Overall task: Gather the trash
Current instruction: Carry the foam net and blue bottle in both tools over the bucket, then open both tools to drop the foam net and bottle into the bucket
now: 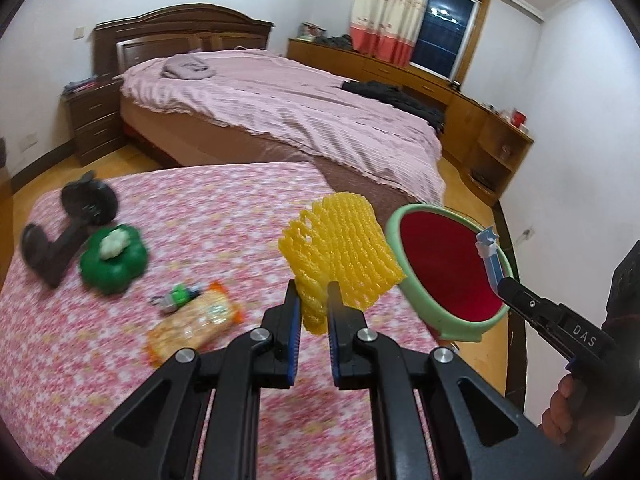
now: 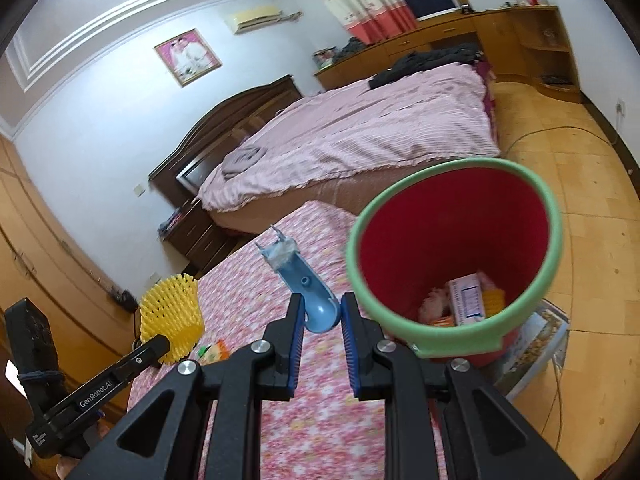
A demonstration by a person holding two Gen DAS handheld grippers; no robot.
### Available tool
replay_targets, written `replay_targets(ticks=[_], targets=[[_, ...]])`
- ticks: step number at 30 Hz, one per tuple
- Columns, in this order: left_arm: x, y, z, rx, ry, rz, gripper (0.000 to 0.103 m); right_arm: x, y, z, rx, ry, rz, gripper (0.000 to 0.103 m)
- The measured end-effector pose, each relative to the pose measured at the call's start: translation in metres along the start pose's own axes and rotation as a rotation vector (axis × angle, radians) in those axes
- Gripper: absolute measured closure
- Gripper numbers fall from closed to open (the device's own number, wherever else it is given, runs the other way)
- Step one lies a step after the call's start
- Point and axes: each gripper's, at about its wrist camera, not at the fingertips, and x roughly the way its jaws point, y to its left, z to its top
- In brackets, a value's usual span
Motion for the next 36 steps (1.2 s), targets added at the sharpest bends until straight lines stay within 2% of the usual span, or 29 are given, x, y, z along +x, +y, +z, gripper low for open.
replay_targets(ticks=[18,28,36], targets=[[0.082,-0.09,0.011,0.139,0.094,-0.107,0.092,-0.004,-0.088,0.016,0.138,-0.035,-0.137,0.082],[0.122,-0.113,0.005,0.162,0.161,-0.119,0.092,0.012,-0.118,0.02,0.166,-0.008,-0.177,0.082],[0.137,-0.117,0.0,0.162,0.185,-0.115,0.092,0.027,-0.128,0.021,0.167,0.016,-0.193,0.082]])
